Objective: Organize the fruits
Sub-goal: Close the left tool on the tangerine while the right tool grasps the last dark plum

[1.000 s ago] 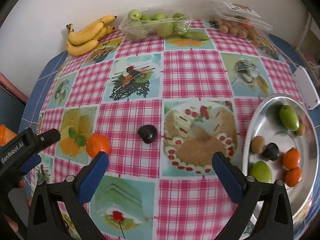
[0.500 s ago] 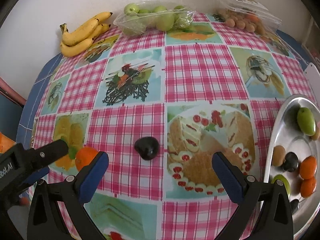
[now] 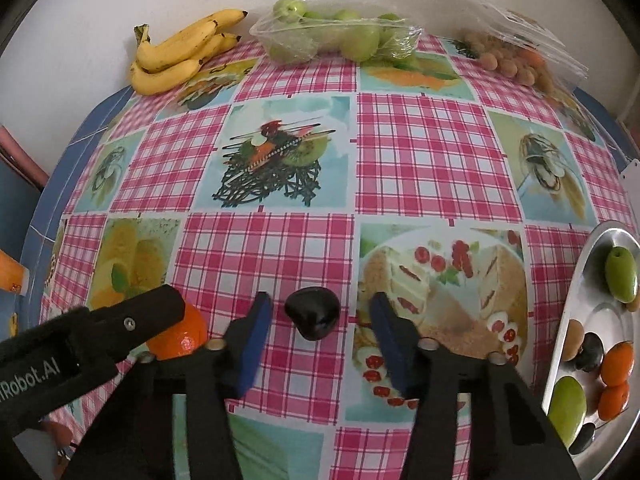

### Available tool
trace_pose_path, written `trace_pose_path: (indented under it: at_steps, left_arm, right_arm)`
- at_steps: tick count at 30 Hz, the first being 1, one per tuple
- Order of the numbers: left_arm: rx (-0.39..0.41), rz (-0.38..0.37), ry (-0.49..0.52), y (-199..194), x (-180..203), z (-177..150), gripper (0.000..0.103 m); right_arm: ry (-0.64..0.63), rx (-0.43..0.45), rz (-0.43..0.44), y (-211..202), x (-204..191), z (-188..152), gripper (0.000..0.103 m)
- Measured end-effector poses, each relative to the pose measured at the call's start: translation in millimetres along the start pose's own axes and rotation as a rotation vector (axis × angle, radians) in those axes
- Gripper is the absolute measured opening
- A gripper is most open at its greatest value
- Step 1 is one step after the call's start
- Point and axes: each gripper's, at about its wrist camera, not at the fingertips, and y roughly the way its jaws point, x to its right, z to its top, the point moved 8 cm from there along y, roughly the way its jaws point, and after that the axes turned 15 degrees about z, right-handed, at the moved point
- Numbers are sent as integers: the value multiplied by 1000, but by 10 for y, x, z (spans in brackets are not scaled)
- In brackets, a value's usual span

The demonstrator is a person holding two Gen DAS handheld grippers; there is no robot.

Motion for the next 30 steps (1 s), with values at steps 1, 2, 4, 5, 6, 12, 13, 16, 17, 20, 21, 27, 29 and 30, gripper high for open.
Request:
trace_pose_path:
  at_steps: [1, 2, 4, 5, 6, 12, 13, 16, 17, 20, 21, 27, 29, 30]
  left_arm:
    - [-1, -1, 0, 3, 7, 1, 77]
    - [-2, -3, 1, 10, 17, 0, 75]
    - [-9, -12, 4, 25, 43, -8, 70]
    - [-12, -15, 5, 30, 52, -12, 70]
    - [-16, -18, 6, 37, 67, -15, 70]
    - [-28, -36, 2, 53, 103, -29, 60]
    - [-31, -42, 0, 55, 106, -30, 56]
    - [-34, -64, 0, 41, 128, -31, 48]
    - [-32, -69, 3, 35, 141, -31, 46]
    - [-28, -71, 9, 26, 161, -30, 42]
    - [-26, -70, 12, 26, 165, -27, 42]
    - [-11, -90, 24, -23, 188, -12, 40]
    - [-5, -96, 24, -50, 195, -7, 40]
    - [-3, -99, 23, -57, 192, 2, 40]
  right_arm:
    - [-1, 2, 7, 2, -8, 4, 48]
    - [-4, 1, 14, 8, -21, 6, 44]
    - [-8, 1, 11, 7, -28, 4, 37]
    - [-9, 0, 11, 19, -35, 10, 36]
    - [-7, 1, 12, 16, -34, 11, 35]
    - [2, 1, 27, 13, -39, 5, 29]
    - [2, 0, 30, 10, -43, 1, 29]
    - [9, -4, 51, 5, -65, -12, 29]
    - [9, -4, 52, 2, -70, -12, 29]
    - [11, -2, 51, -14, -75, -13, 29]
    - [12, -2, 53, -22, -74, -14, 29]
    - [16, 4, 60, -83, -82, -11, 29]
    - [20, 9, 63, -114, -86, -3, 29]
    - [22, 13, 65, -134, -85, 1, 29]
